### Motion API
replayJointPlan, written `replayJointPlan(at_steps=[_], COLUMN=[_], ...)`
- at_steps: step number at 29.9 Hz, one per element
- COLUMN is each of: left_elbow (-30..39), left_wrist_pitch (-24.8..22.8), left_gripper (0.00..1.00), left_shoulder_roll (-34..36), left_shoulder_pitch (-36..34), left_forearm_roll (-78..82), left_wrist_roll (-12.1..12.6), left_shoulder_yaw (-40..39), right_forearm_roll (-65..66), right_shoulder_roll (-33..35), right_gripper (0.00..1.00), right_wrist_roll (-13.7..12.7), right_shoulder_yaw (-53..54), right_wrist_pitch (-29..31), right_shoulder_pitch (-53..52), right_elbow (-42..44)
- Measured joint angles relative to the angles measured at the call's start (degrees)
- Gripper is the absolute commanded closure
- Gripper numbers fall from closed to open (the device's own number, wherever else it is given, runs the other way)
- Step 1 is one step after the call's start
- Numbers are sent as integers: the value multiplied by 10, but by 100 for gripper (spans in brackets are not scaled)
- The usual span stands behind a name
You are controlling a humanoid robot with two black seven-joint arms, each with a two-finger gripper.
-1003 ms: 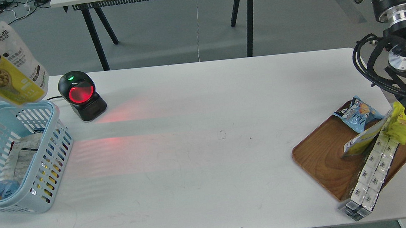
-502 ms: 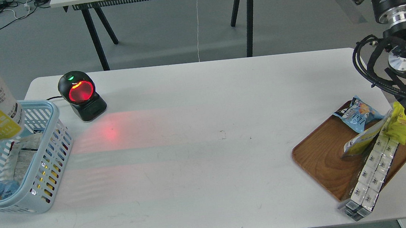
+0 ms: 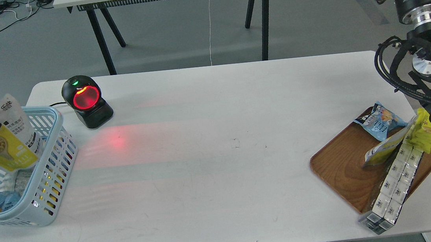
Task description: Scan snack and place in basket
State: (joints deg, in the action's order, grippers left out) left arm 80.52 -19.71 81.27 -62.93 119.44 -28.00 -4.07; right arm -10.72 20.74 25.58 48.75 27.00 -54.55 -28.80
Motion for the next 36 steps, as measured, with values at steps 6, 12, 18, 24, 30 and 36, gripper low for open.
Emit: replayJointPlan(at_steps=[6, 12, 18, 24, 30, 36], left_elbow=[2, 3, 2, -32, -114, -192], left_wrist_pitch=[0, -1, -1, -3, -10, -18], left_gripper=[95, 69, 3, 0, 0, 0], left_shoulder_roll=[-10, -12, -6, -11, -81, -192], left_shoulder_pitch=[0, 0, -2, -6, -18, -24], left_forearm_roll=[0, 0, -26, -325, -562, -642], left_wrist_roll=[0, 0, 0, 0, 0, 0], left_shoulder_yaw=[1, 1, -7, -52, -104, -155], right_forearm_roll=[0, 0, -1, -1, 0, 0], right_shoulder_roll=[0, 0, 0, 0, 6, 8], right_gripper=[1, 1, 1, 1, 1, 1], right_wrist_roll=[0, 0, 1, 4, 2, 2], right_shoulder_yaw=[0, 0, 6, 6, 0, 2], right_wrist_pitch=[0, 1, 2, 0, 5, 6], right_shoulder_pitch=[1, 1, 1, 1, -3, -9], right_elbow=[1, 1, 1, 1, -1, 0])
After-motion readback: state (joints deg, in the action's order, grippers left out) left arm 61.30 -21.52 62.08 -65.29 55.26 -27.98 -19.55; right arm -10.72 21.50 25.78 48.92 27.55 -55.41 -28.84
